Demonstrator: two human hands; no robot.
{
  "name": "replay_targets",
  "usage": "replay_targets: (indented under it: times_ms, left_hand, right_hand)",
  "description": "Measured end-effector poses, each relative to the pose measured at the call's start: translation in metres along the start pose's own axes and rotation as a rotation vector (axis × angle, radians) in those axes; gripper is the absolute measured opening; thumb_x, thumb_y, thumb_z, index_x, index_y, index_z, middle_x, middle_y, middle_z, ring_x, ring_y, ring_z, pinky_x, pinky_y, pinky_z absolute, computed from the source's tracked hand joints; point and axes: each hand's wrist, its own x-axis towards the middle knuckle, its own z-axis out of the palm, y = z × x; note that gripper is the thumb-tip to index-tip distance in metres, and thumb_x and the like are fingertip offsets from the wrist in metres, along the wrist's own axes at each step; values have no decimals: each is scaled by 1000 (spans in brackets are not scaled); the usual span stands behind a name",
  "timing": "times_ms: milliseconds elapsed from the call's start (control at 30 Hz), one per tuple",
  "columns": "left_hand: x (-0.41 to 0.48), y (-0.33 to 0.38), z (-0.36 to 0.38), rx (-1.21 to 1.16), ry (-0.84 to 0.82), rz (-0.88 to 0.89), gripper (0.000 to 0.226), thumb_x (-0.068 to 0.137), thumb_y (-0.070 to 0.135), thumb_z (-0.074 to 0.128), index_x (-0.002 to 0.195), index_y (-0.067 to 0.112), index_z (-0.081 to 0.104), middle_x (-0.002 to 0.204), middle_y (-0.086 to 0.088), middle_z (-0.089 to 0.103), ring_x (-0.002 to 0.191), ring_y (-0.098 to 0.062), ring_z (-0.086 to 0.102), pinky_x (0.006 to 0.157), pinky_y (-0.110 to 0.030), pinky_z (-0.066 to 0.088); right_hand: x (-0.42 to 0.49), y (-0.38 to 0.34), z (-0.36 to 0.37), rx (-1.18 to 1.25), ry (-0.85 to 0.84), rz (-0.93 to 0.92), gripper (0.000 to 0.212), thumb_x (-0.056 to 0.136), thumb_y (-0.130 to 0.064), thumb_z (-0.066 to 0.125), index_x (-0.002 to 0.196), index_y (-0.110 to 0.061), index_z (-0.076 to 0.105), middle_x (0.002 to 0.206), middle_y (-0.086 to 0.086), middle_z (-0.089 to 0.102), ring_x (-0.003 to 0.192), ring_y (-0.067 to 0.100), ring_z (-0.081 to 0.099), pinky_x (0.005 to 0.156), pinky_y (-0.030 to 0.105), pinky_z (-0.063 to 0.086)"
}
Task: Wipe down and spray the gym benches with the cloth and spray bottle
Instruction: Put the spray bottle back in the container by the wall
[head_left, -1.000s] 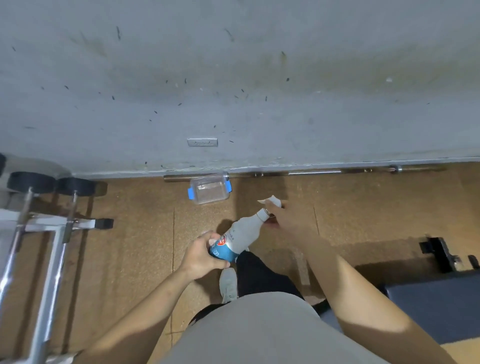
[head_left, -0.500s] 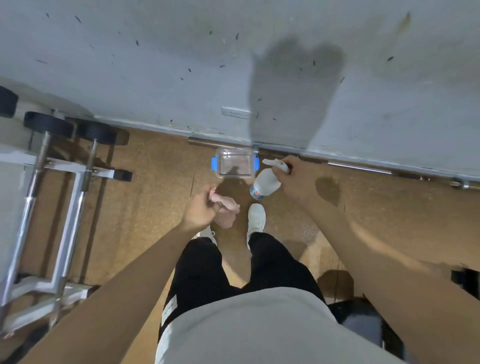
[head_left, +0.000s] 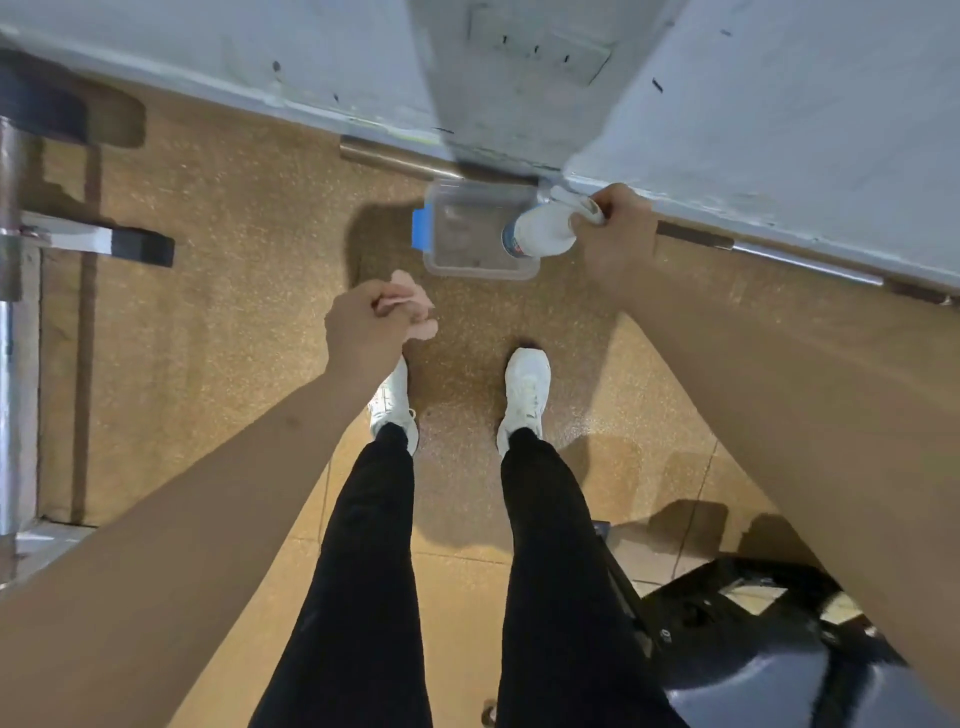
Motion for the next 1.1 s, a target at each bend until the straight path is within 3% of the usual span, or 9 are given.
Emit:
replay_targets:
  times_ms: [233, 300, 400, 533, 633, 800, 967, 1033, 1100]
  left_hand:
    - [91, -59, 32, -314, -67, -47, 24, 85, 12, 75, 107, 7, 69, 108, -19, 75, 107, -31, 73, 96, -42, 59]
    - [107, -73, 41, -392, -96, -67, 31, 82, 15, 82, 109, 8, 70, 112, -17, 75, 107, -32, 74, 98, -46, 58]
    - [121, -90, 57, -422, -65, -115, 19, 87, 11, 80, 101, 15, 69, 108, -7, 75, 106, -21, 74, 94, -35, 60]
    - [133, -104, 72, -458, -121, -124, 14, 91, 6, 76, 99, 15, 69, 99, -12, 73, 102, -28, 74, 96, -45, 60]
    - [140, -107, 80, -445, -162, -146, 15, 92, 3, 73, 104, 12, 69, 97, -15, 72, 100, -35, 74, 97, -49, 59]
    - [149, -92, 88, -456, -221, -152, 23, 86, -2, 76, 106, 8, 72, 104, -8, 74, 80, -17, 73, 93, -50, 61]
    - [158, -70, 97, -420, -285, -133, 27, 80, -5, 77, 94, 18, 72, 109, -9, 71, 88, -18, 71, 68, -25, 56]
    - [165, -65, 98, -426, -304, -126, 30, 79, -8, 75, 95, 17, 72, 101, -8, 72, 83, -16, 71, 64, -23, 55]
    - [177, -65, 98, -382, -272, -98, 29, 80, -7, 74, 96, 17, 72, 100, -6, 72, 85, -16, 72, 65, -21, 56]
  right_hand:
    - [94, 43, 92, -233, -48, -104, 17, 92, -13, 60, 108, -11, 65, 100, -2, 60, 92, 16, 51, 75, 25, 37]
    - [114, 56, 115, -284, -77, -135, 16, 92, -12, 57, 106, -13, 65, 101, 2, 63, 93, 18, 54, 76, 28, 40]
    - [136, 78, 143, -409, -134, -181, 19, 94, -9, 53, 109, -12, 64, 110, 12, 67, 102, 28, 60, 76, 29, 39]
    - [151, 98, 166, -589, -247, -250, 21, 102, -15, 54, 121, -10, 60, 118, 18, 67, 110, 37, 61, 86, 37, 47]
    - [148, 92, 170, -691, -278, -298, 25, 104, -19, 53, 127, -10, 58, 123, 18, 65, 112, 37, 61, 81, 34, 44]
    - [100, 90, 171, -355, -37, -276, 28, 94, -7, 58, 120, -16, 62, 123, 2, 61, 101, 14, 56, 84, 23, 43]
    - [54, 109, 192, 248, -556, -75, 49, 82, -2, 73, 125, -23, 60, 119, -1, 64, 104, 13, 67, 89, 26, 57]
    - [55, 114, 199, 357, -598, 49, 33, 85, -7, 75, 115, -16, 66, 114, 8, 71, 98, 22, 72, 84, 36, 61]
    - [63, 115, 203, 306, -512, 97, 12, 89, -16, 77, 96, -13, 67, 98, 13, 74, 83, 22, 72, 76, 35, 62]
